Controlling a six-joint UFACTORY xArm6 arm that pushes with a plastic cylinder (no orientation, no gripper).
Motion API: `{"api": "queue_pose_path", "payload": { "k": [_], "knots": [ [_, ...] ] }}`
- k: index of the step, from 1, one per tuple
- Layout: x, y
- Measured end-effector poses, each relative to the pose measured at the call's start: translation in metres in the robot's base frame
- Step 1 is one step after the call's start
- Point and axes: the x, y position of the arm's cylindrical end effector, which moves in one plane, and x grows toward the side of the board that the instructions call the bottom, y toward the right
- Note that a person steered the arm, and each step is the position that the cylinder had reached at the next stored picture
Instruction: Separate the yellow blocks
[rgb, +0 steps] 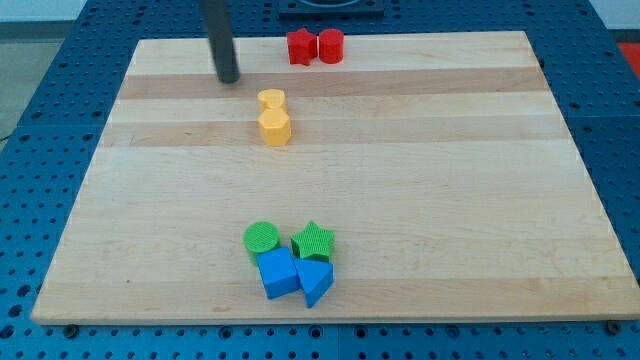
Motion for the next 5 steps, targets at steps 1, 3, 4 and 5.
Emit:
{"api": "queue_pose_path", "payload": {
  "k": [1, 3, 4, 5],
  "knots": [
    [0.068, -0.001],
    [0.090, 0.056],
    [0.052, 0.104],
    [0.032, 0.120]
  ]
}}
